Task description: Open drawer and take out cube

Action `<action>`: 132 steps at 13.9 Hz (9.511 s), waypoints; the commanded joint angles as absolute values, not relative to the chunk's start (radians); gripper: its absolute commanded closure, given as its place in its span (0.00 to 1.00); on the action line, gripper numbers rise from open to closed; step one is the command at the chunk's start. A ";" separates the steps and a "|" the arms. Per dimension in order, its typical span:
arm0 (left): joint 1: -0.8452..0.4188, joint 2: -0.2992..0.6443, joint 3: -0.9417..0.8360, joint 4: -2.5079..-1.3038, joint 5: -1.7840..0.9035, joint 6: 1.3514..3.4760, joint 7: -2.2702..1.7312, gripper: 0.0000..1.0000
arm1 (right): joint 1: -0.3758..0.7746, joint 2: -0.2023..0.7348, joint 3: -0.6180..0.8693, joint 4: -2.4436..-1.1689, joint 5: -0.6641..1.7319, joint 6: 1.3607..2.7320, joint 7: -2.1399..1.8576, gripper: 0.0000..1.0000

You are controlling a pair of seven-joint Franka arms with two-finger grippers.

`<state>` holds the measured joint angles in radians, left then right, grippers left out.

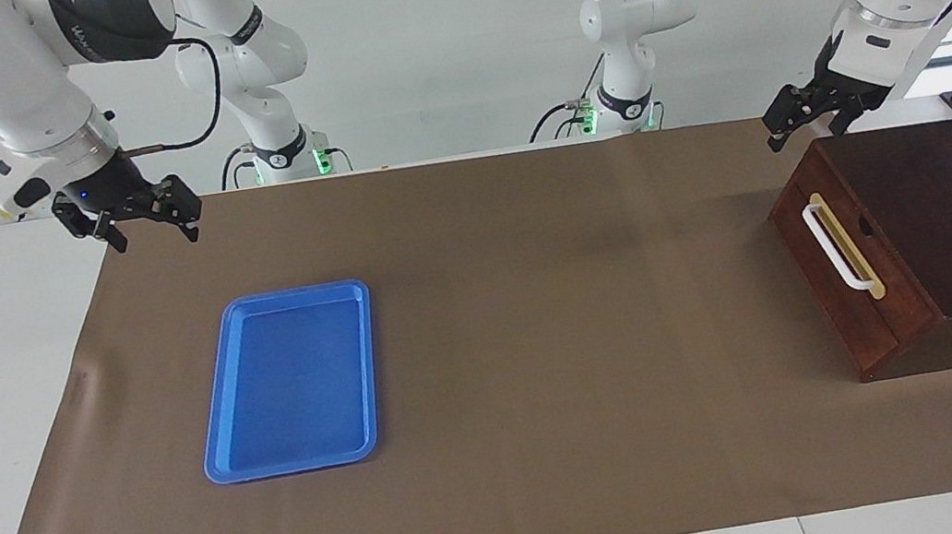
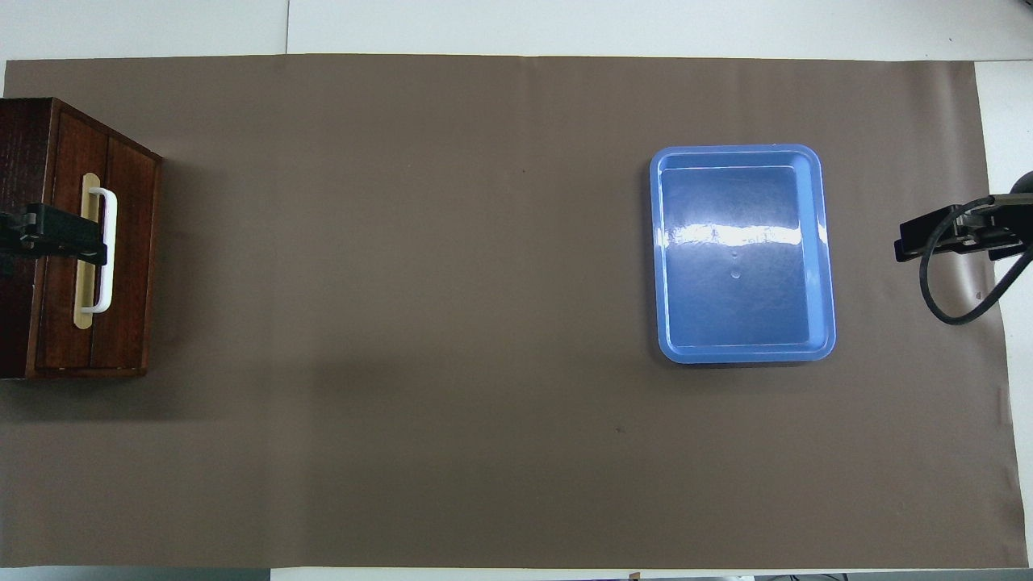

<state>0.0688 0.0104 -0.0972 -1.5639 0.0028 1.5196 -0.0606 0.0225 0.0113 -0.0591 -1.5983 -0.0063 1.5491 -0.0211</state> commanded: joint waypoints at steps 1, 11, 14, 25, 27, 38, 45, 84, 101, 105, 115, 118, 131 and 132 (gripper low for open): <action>0.057 0.011 -0.097 -1.577 0.037 1.552 -0.060 0.00 | 0.008 0.002 -0.049 -1.606 -0.017 1.549 -0.045 0.00; 0.040 0.021 -0.120 -1.703 0.204 1.681 -0.063 0.00 | 0.008 -0.002 -0.049 -1.617 -0.017 1.549 -0.041 0.00; 0.034 0.041 -0.124 -1.742 0.233 1.730 -0.066 0.00 | 0.008 -0.003 -0.051 -1.621 -0.017 1.549 -0.041 0.00; 0.012 0.072 -0.143 -1.933 0.406 1.953 -0.198 0.00 | 0.009 -0.009 -0.051 -1.634 -0.017 1.552 -0.041 0.00; 0.012 0.081 -0.141 -1.956 0.448 1.995 -0.198 0.00 | 0.011 -0.015 -0.051 -1.641 -0.017 1.566 -0.040 0.00; 0.026 0.115 -0.106 -2.006 0.535 2.138 -0.189 0.00 | 0.009 -0.025 -0.049 -1.667 -0.017 1.594 -0.034 0.00; 0.028 0.129 -0.094 -2.040 0.534 2.189 -0.190 0.00 | 0.011 -0.025 -0.051 -1.670 -0.017 1.591 -0.034 0.00; -0.074 0.186 -0.340 -1.934 0.341 2.079 -0.503 0.00 | 0.021 -0.032 -0.049 -1.681 -0.017 1.591 -0.032 0.00; -0.054 0.225 -0.289 -1.546 0.210 1.732 -0.508 0.00 | 0.006 -0.029 -0.048 -1.674 -0.003 1.598 -0.051 0.00; -0.049 0.218 -0.102 -1.508 0.082 1.730 -0.509 0.00 | -0.005 -0.028 -0.048 -1.671 0.015 1.614 -0.081 0.00; -0.041 0.181 0.074 -1.620 0.021 1.838 -1.059 0.00 | 0.000 0.015 -0.041 -1.645 0.023 1.697 0.385 0.00; -0.044 0.166 0.074 -1.695 0.023 1.902 -1.242 0.00 | 0.000 0.055 -0.038 -1.603 0.025 1.687 0.507 0.00; -0.046 0.104 0.074 -1.873 0.025 1.944 -1.399 0.00 | 0.017 0.130 -0.038 -1.591 0.078 1.661 1.248 0.00; -0.046 0.103 0.074 -1.876 0.025 1.948 -1.399 0.00 | 0.006 0.135 -0.038 -1.591 0.106 1.648 1.278 0.00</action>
